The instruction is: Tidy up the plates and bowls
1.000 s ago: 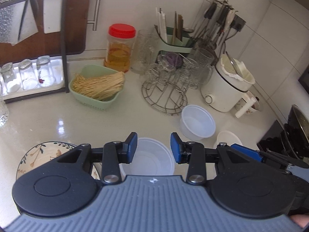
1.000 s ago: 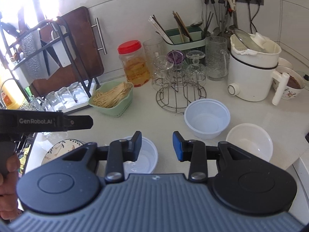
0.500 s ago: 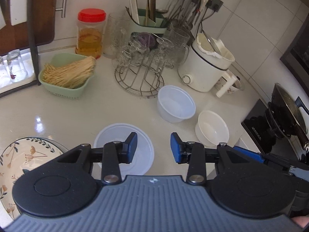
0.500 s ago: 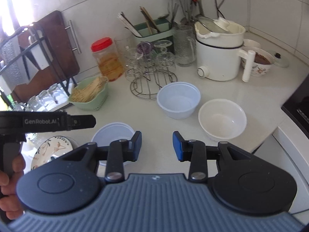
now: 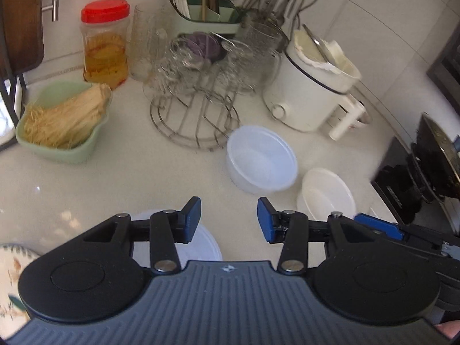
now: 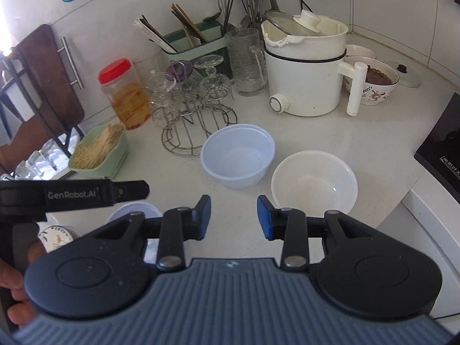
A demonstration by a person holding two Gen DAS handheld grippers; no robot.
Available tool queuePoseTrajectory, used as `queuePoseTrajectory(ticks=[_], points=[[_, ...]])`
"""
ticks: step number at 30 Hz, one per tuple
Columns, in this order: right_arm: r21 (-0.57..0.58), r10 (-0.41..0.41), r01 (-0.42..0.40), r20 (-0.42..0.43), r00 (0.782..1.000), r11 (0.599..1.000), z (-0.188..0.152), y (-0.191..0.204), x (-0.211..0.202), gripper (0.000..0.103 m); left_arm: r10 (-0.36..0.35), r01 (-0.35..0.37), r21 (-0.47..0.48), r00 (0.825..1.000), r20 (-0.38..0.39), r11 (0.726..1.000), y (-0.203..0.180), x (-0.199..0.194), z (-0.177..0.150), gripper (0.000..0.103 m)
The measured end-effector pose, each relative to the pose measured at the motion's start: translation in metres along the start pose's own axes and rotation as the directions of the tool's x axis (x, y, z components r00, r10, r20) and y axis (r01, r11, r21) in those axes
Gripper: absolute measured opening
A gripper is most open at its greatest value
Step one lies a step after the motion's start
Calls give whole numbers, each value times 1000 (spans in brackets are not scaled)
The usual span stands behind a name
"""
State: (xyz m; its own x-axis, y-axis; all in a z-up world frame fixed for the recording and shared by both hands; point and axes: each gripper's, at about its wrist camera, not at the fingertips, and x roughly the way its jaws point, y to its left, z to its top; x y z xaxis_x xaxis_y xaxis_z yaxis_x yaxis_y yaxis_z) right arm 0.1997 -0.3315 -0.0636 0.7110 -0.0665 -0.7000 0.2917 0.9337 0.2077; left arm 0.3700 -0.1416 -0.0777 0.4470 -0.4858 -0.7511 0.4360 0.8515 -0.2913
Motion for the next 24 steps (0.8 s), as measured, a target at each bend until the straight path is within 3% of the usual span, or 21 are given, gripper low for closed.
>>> queuePoseTrajectory(ticks=[4, 9, 15, 24], points=[[-6, -14, 14, -7, 1000, 1000, 15, -15, 23, 38, 26, -26, -13, 1000, -16, 1000, 7, 25, 19, 51], [10, -21, 21, -20, 1000, 1000, 34, -34, 52, 38, -9, 9, -14, 999, -42, 1000, 4, 58, 37, 51], [-21, 11, -13, -51, 999, 1000, 53, -43, 91, 38, -5, 2, -30, 995, -96, 1000, -7, 98, 47, 51], [54, 61, -55, -121, 991, 997, 71, -61, 130, 37, 27, -34, -54, 992, -125, 998, -12, 128, 57, 51]])
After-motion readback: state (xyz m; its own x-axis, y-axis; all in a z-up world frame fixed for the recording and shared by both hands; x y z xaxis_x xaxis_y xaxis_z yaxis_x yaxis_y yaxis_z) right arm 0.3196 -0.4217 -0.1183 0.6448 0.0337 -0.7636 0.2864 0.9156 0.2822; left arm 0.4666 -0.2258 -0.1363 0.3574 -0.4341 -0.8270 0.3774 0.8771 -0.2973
